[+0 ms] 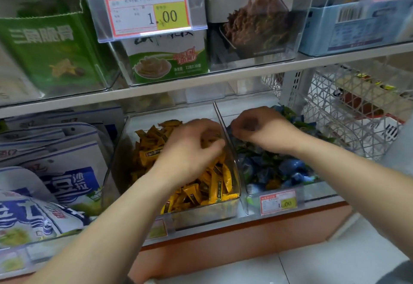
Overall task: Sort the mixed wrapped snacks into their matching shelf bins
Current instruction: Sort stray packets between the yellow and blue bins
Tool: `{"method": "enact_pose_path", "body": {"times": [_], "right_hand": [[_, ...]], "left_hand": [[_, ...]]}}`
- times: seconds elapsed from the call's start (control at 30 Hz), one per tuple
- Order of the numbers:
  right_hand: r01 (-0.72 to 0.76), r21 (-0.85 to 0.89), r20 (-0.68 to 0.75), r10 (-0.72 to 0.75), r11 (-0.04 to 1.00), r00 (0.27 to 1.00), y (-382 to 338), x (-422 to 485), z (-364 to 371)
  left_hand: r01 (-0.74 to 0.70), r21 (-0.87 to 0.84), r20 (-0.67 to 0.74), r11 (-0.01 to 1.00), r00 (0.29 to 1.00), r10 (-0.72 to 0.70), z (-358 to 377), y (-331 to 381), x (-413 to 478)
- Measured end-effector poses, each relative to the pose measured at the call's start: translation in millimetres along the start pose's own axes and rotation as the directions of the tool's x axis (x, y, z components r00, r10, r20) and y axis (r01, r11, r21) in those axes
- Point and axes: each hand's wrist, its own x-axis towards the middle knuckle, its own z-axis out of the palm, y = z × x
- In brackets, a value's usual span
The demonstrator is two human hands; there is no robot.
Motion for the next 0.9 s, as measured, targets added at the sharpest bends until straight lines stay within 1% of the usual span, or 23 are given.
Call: {"method": "enact_pose_path", "body": {"times": [0.03,0.1,0.17,0.2,0.27,0.33,0.4,0.47,0.53,0.67,0.77,0.9], "right_hand": [[0.004,-0.018,0.042,-0.004,1.0,0.999,8,-7,-9],[-0.011,-0.048,0.199,0.02,0.999,0.98,22,-21,-22],[-0.041,-0.121,0.381,0.084,0.992,0.921,36,-32,-26],[-0.028,-0.196,0.448,0.115,0.98,0.887,43,-34,-24],[0.045,-0.354,0.527,0.159,0.934,0.835,56,-35,-20],[0.111,-0.447,0.573,0.189,0.887,0.797,62,-32,-15],[0.166,-0.504,0.625,0.225,0.848,0.748,64,-26,-10],[0.192,-0.517,0.667,0.251,0.834,0.701,64,-21,-6],[0.188,-0.504,0.69,0.262,0.843,0.674,63,-18,-5],[0.256,-0.521,0.711,0.248,0.815,0.658,65,-20,2],[0.278,-0.523,0.714,0.236,0.806,0.659,67,-23,3],[0.361,-0.581,0.721,0.255,0.73,0.644,68,-24,3]], "left_hand": [[-0.035,-0.006,0.058,0.999,0.998,0.036,9,9,-4],[-0.098,0.073,0.112,0.992,0.99,0.09,27,20,-9],[-0.119,0.198,0.078,0.973,0.991,0.106,40,22,-9],[-0.096,0.237,0.051,0.967,0.995,0.087,44,23,-8],[-0.035,0.25,0.02,0.968,0.999,0.031,48,20,-4],[-0.017,0.231,0.037,0.973,0.999,0.009,49,16,-2],[-0.028,0.218,0.068,0.975,0.998,0.013,49,13,-1],[-0.042,0.195,0.101,0.98,0.995,0.023,46,9,0],[-0.047,0.162,0.14,0.986,0.99,0.024,43,5,0],[-0.054,0.12,0.178,0.991,0.983,0.032,39,1,-1],[-0.044,0.107,0.191,0.993,0.981,0.023,39,1,0],[-0.045,0.101,0.191,0.994,0.981,0.025,40,0,0]]}}
